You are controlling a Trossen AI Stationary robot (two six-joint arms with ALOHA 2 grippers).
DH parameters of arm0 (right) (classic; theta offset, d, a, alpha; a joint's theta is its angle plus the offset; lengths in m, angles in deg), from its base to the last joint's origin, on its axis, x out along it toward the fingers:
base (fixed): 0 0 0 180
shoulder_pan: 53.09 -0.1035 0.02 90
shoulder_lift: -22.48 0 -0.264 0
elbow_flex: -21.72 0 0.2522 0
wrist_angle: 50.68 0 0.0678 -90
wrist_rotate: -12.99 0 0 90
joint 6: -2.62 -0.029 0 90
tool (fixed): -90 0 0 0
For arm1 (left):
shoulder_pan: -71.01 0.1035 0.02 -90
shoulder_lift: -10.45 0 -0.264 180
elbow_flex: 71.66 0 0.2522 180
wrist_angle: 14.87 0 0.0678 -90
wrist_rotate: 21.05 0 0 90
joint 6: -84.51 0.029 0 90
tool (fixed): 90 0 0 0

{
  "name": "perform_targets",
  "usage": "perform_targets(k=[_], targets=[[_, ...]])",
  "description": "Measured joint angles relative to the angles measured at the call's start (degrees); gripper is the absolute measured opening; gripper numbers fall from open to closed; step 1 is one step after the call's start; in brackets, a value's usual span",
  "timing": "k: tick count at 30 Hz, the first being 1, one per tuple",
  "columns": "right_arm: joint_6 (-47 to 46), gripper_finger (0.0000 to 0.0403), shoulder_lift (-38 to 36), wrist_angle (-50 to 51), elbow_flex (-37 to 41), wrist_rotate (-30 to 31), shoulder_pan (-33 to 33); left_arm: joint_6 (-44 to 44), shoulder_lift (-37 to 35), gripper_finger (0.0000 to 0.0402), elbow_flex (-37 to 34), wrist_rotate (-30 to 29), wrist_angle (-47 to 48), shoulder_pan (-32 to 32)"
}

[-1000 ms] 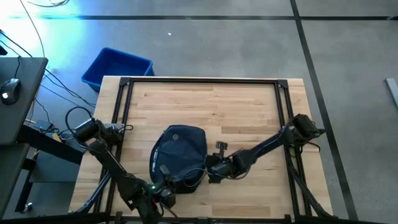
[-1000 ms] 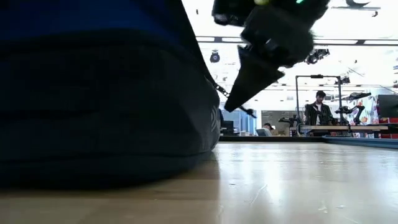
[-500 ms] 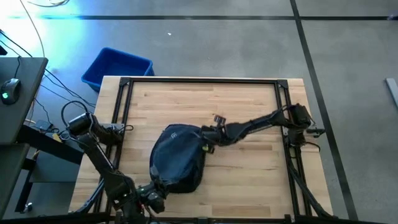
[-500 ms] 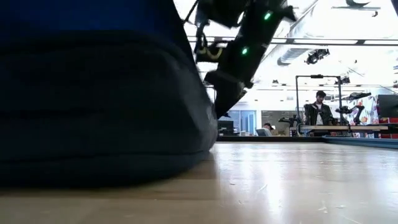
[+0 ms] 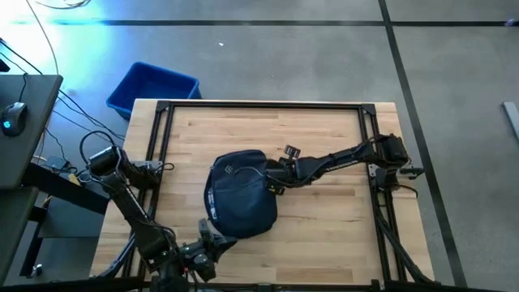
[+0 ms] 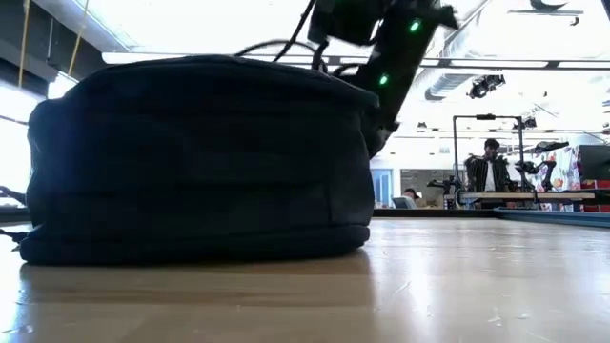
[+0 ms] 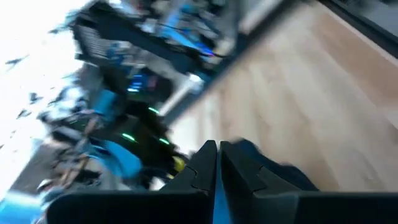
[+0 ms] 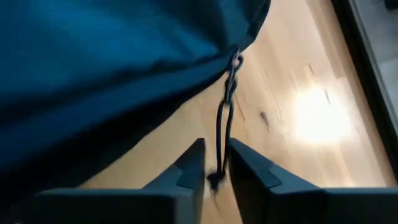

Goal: Unpack backpack
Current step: Open the black backpack

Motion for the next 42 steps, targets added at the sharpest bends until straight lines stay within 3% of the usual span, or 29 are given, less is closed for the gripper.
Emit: perform_targets(k=[5,9,16,21,24,27,33,38,42], targets=[[-0.8,0.0138,-1.9,3.5,0.0,0.8,-4.2,-7.8,0.1,0.0039,0.0,13.8,10.6,1.7],[-2.6,0.0193,-3.5,4.5,0.0,0.5,-7.9,-14.2,0.3,0.0096,-0.1,20.8,17.7,4.4],[-10.1,0.0235,-4.6,3.8,-0.1,2.6,-16.5,-18.1,1.3,0.0187,-0.6,23.8,20.6,7.7],[-14.9,0.0231,-4.5,2.3,-0.1,7.0,-22.3,-21.3,5.5,0.0212,-0.6,25.5,19.6,10.5],[-15.8,0.0227,-4.5,-0.2,-0.1,10.2,-25.1,-23.5,8.2,0.0209,-0.6,23.3,21.3,11.6],[-15.8,0.0223,-4.5,-2.3,-0.1,11.6,-27.2,-24.3,9.1,0.0177,-0.6,18.5,22.1,12.1],[-15.9,0.0220,-4.2,-5.2,-0.1,11.6,-30.0,-23.2,8.9,0.0019,1.7,11.2,24.6,12.1],[-13.0,0.0220,-4.2,-7.3,-0.1,11.0,-32.0,-25.8,8.8,0.0004,6.7,-3.1,31.5,12.5],[-6.9,0.0220,-4.2,-13.6,0.0,5.8,-32.7,-30.5,8.3,0.0001,11.0,-11.3,42.1,15.5]])
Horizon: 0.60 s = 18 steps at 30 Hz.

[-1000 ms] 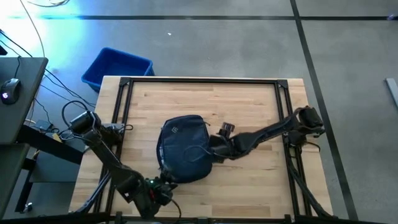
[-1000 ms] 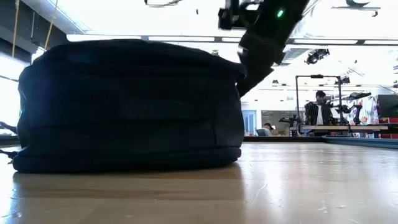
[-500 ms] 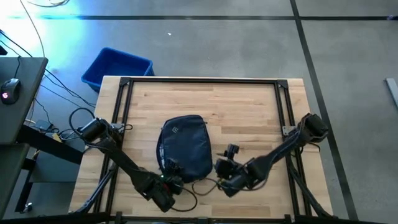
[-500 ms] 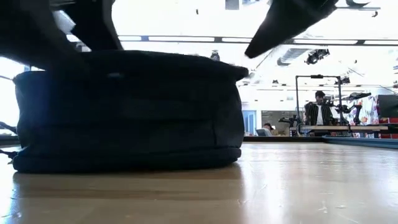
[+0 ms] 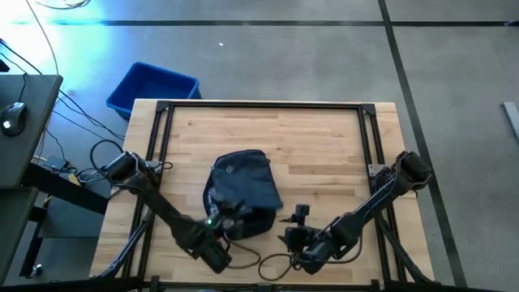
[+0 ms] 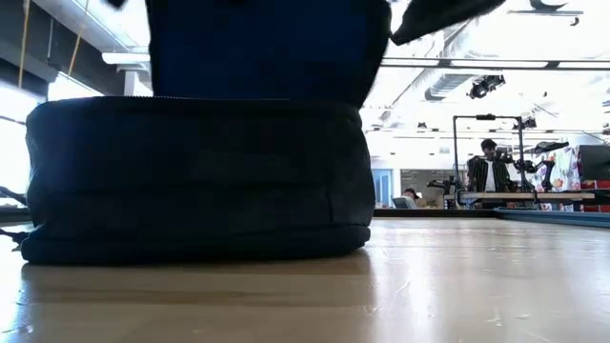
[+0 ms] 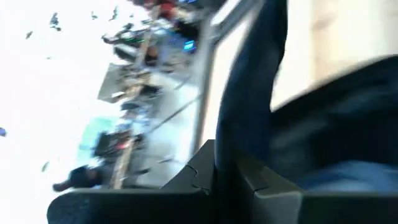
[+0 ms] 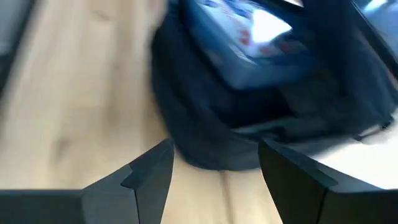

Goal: Unpack backpack
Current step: Open the black backpack

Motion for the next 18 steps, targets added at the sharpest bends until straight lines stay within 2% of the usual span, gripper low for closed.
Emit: perform_targets(k=[4,8,10,13,18], targets=[[8.6,0.0220,1.6,-10.0,0.0,-5.1,0.6,-10.6,-2.2,0.0000,1.1,0.2,14.0,7.1],[13.8,0.0220,4.5,-16.7,0.0,-6.9,2.2,-24.1,-4.6,0.0000,0.1,1.8,28.5,17.0],[13.9,0.0220,6.2,-17.6,0.0,-6.8,3.2,-27.3,-6.2,0.0000,-1.9,-0.7,28.6,21.9],[12.3,0.0220,7.8,-17.2,0.1,-6.3,4.8,-25.9,-9.1,0.0000,-5.4,-3.1,25.3,29.3],[9.5,0.0220,9.1,-15.9,0.1,-7.7,6.5,-23.1,-10.5,0.0008,-11.4,1.9,20.5,41.2]])
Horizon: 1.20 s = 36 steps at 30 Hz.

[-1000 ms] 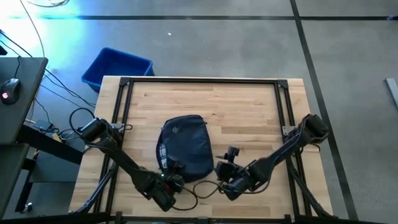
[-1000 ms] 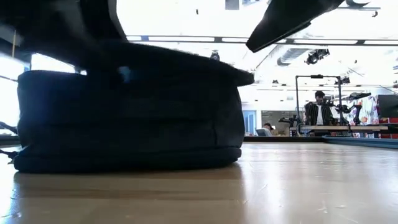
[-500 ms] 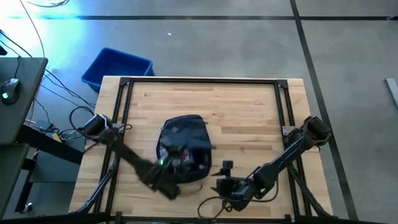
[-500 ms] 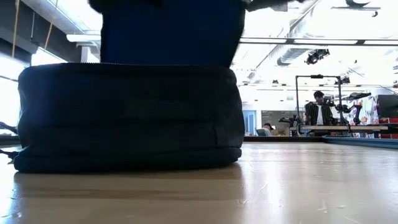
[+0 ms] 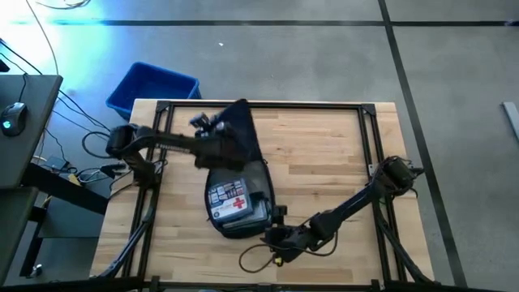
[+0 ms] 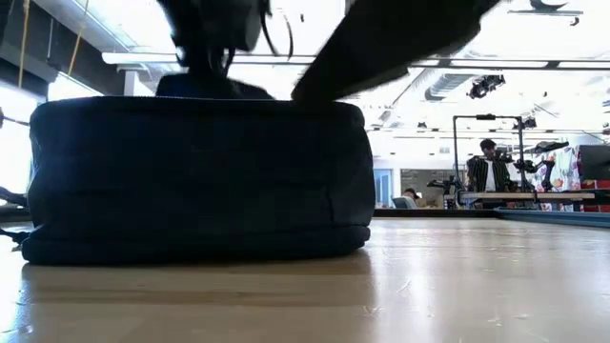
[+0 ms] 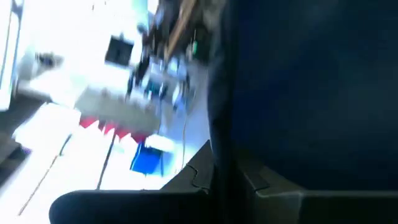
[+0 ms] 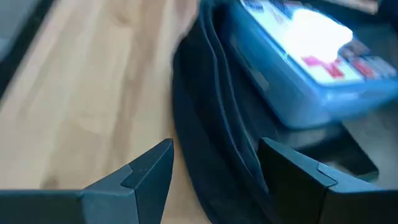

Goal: Unpack backpack
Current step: Open the black backpack, then remove the blue first aid kit from the black backpack

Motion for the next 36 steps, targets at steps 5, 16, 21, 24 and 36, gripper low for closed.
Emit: perform_targets(k=[5,16,21,24,36], targets=[[-0.3,0.0220,0.1,-0.1,0.0,0.0,0.1,19.0,-1.0,0.0060,-6.7,10.8,-18.3,8.1],[-1.5,0.0220,0.1,0.4,0.0,1.7,-0.3,35.2,-2.6,0.0166,-3.1,21.5,-22.1,11.1],[0.5,0.0220,-0.1,0.2,0.0,2.5,-0.2,25.1,-7.5,0.0155,0.7,26.8,-13.3,1.2],[1.9,0.0220,-1.2,-0.3,0.0,3.5,0.5,21.0,-11.0,0.0138,-1.6,32.7,-13.7,-7.7],[-11.7,0.0221,-7.2,0.5,-0.1,-27.4,22.0,5.2,-12.7,0.0082,-26.2,33.9,-37.3,-39.6]])
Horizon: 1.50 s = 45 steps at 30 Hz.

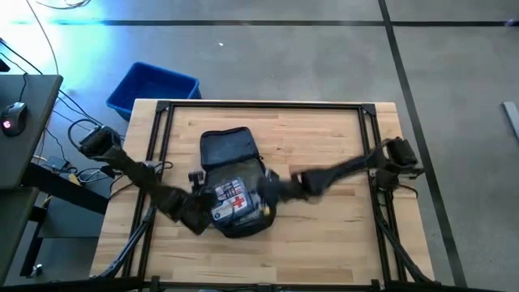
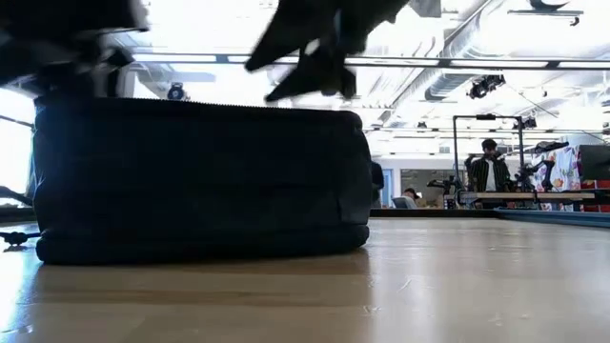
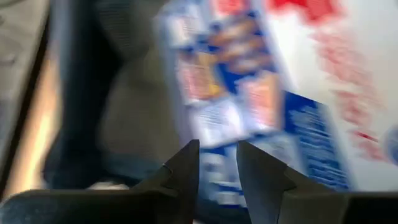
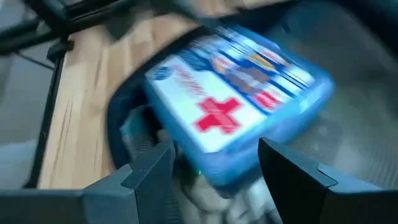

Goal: Unpack backpack
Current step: Remove the blue first aid kit from the black backpack

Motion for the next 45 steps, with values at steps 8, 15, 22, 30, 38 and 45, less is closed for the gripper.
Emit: perform_targets(k=[8,15,22,30,38,45], targets=[[-6.5,0.0256,4.2,0.1,0.0,-14.6,7.9,-0.4,0.8,0.0072,-6.5,-3.7,-12.3,-1.1],[-10.3,0.0284,7.3,-1.7,0.0,-18.1,7.2,4.1,0.8,0.0062,-8.4,-2.4,-20.4,1.9],[-12.1,0.0287,9.7,-6.0,0.0,-19.5,7.3,4.0,0.9,0.0047,-8.3,-3.8,-21.2,4.5],[-10.7,0.0287,10.0,-6.7,-0.1,-20.1,9.4,2.7,0.3,0.0021,3.6,-3.8,-3.8,-1.4],[-12.1,0.0287,9.8,-3.6,-0.2,-21.7,10.4,-3.4,0.6,0.0002,2.9,4.3,-1.6,-6.4],[-12.1,0.0287,10.1,-3.3,-0.1,-22.2,10.4,-2.5,1.7,0.0000,-5.6,6.7,-16.5,-5.4]])
